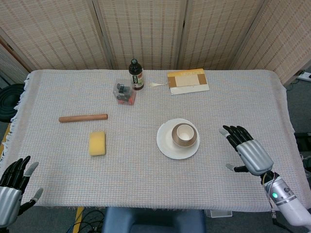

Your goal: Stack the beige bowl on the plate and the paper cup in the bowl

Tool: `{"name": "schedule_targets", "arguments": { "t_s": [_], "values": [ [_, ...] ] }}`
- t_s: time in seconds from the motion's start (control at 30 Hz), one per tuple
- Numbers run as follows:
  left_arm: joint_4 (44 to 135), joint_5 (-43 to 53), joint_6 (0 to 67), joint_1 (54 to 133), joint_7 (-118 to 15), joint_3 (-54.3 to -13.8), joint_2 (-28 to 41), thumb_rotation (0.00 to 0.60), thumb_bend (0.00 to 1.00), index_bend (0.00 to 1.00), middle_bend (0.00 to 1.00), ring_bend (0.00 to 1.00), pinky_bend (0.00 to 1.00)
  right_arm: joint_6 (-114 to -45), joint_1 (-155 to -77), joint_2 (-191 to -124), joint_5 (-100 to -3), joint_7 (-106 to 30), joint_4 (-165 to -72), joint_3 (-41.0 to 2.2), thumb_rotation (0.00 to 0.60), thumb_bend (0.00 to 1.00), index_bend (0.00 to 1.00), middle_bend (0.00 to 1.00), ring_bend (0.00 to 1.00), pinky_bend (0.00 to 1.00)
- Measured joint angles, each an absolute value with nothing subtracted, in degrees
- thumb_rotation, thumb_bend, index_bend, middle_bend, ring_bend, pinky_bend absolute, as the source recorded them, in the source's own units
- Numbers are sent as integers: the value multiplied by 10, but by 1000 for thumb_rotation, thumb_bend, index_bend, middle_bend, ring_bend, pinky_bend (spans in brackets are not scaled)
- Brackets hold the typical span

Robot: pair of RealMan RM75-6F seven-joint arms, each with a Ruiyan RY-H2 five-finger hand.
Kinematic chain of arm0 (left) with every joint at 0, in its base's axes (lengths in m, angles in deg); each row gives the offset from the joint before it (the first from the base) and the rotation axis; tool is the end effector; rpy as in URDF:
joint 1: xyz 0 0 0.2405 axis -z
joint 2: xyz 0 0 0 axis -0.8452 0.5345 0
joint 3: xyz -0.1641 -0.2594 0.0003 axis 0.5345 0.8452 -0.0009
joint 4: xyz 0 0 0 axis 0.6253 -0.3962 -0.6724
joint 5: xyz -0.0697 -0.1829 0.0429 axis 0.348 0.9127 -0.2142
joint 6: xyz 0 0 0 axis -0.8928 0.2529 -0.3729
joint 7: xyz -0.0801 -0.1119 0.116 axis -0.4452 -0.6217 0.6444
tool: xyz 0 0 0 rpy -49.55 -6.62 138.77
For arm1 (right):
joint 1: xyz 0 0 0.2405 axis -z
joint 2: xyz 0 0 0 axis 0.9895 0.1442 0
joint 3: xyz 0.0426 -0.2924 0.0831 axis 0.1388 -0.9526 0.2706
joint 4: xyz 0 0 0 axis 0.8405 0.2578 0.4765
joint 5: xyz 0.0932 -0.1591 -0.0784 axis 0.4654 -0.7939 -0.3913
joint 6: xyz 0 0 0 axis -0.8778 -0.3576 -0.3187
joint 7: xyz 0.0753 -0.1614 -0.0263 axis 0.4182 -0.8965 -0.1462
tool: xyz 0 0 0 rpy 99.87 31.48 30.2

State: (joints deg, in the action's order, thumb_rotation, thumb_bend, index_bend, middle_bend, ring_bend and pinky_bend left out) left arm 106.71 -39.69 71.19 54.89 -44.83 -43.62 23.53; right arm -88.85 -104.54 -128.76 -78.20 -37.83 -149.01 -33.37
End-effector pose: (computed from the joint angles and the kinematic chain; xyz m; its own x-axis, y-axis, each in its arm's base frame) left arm -0.3127 0.1506 0.1909 0.4626 -0.1846 0.8671 0.8450 -0.2039 -0.4943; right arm -0.2603 -0.2792 0.1757 0.4111 -0.2012 0.8891 -0.8835 -0.3279 0.3344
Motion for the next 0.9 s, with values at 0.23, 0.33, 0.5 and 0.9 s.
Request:
{"name": "schedule_targets", "arguments": {
  "t_s": [0.23,0.33,0.5,0.9],
  "values": [
    [1067,-394,697,555,-444,-438,233,600,314,124,11,12,146,-948,-992,-1330,-815,-347,-1417,-351,600,148,0,0,0,0],
    [1066,-391,688,559,-440,-438,230,600,314,124,11,12,147,-989,-963,-1355,-826,-351,-1381,-353,600,148,0,0,0,0],
    [1065,-391,678,563,-432,-441,226,600,314,124,11,12,147,-1024,-931,-1374,-844,-354,-1355,-355,600,153,0,0,0,0],
    [1059,-388,692,559,-439,-441,228,600,314,124,11,12,147,-1037,-913,-1384,-867,-386,-1363,-346,600,153,0,0,0,0]
  ]
}}
